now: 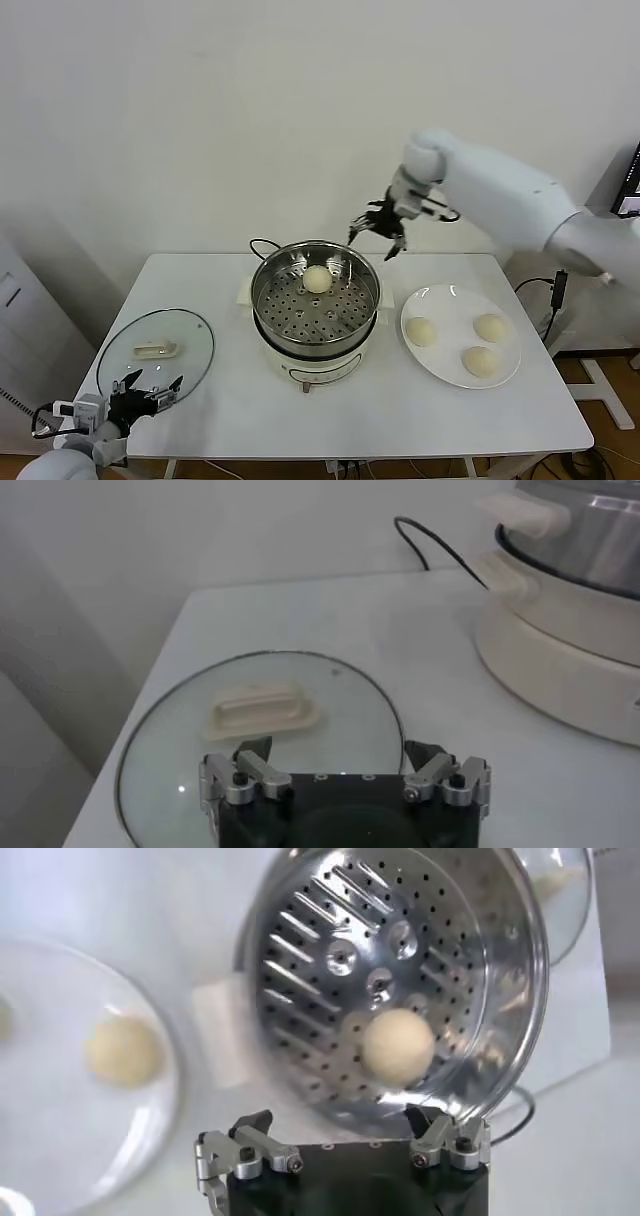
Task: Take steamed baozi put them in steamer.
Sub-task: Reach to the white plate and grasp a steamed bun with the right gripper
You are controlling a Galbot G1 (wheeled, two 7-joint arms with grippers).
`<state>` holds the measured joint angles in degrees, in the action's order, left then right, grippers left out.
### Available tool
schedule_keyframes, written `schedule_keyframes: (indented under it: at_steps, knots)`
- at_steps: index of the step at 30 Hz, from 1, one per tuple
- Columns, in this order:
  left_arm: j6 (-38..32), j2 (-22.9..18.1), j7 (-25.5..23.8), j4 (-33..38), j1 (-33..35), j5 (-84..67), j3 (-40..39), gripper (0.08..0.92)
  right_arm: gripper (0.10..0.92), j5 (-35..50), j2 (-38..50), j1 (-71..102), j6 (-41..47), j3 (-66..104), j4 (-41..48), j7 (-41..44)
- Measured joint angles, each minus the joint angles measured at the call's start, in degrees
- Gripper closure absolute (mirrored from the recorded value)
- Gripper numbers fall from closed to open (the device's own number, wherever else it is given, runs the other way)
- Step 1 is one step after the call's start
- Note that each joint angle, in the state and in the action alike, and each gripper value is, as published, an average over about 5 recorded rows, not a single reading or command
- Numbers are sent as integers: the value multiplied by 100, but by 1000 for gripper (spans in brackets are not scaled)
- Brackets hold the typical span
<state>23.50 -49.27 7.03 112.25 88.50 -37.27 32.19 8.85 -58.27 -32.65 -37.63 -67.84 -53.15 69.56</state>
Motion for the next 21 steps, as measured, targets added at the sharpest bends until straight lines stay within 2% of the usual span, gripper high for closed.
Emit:
schedule_keyframes:
  at_steps: [10, 21]
  knots:
    - [-2, -28, 0, 9, 8, -13, 7, 177, 203, 999, 728, 18, 1941, -593, -230, -3]
    - [7, -45, 2, 39, 9, -18, 13, 177, 203, 1154, 955, 667, 2812, -534, -178, -225]
